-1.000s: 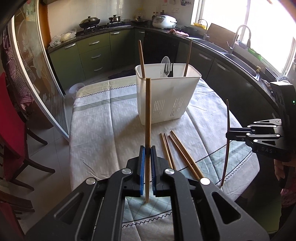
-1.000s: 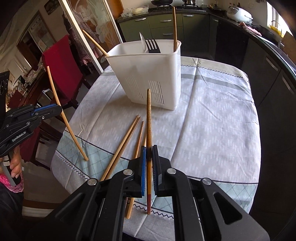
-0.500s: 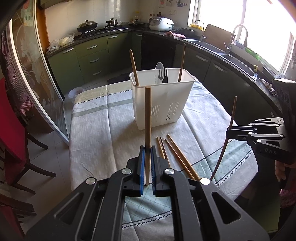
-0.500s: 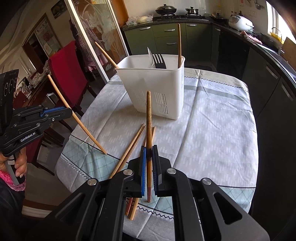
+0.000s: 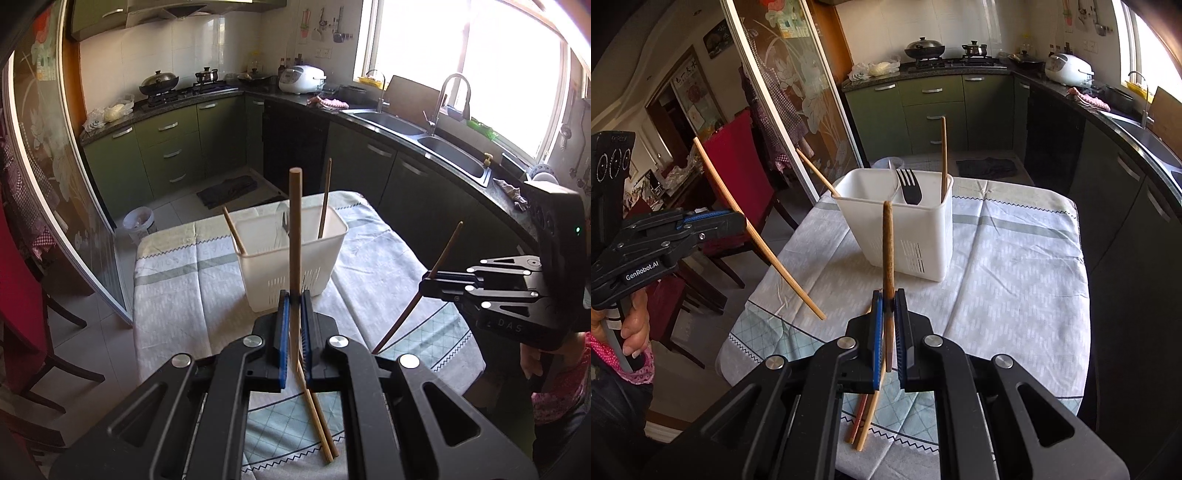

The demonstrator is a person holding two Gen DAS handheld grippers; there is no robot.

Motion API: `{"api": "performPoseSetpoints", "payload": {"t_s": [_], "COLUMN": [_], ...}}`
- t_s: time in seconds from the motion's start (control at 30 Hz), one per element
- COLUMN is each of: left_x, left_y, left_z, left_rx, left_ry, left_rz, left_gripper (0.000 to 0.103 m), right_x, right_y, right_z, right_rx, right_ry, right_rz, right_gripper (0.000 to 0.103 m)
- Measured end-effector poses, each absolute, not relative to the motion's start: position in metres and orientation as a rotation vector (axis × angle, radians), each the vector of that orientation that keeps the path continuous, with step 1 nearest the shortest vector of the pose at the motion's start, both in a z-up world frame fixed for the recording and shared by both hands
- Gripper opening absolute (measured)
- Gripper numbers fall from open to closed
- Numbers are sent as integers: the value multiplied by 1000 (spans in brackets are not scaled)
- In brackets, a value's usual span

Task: Organize utensils
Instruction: 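Grasp a chopstick with the right gripper while the left gripper carries its chopstick toward the holder, then drop the chopsticks into the white holder, opening left then right gripper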

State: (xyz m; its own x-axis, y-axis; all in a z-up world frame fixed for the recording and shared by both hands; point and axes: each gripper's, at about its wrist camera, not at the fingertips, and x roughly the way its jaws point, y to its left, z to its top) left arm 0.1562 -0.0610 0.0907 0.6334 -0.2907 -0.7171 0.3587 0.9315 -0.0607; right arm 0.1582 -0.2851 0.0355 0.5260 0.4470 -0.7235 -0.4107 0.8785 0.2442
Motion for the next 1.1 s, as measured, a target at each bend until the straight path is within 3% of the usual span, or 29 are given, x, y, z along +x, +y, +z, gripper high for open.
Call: {"api": "performPoseSetpoints", "payload": {"t_s": [0.23,0.37,0.83,1.1], "left_x": [173,195,269,256], "left_y": [-68,-75,-87,-72], "left_z": [168,184,97,103], "left_rx": [61,56,110,108], "left_ry": [616,562,755,729], "left_rz": [-347,-305,-210,-212], "left_gripper": [6,6,6,10], "right_x": [157,158,173,203], "right_y": [-296,-302,-310,-308], "right_z": [52,50,81,137], "right_rx": [45,53,89,170], "right_ry": [849,859,800,668], "right_rz": [506,499,495,484], "right_gripper": [7,7,7,7]}}
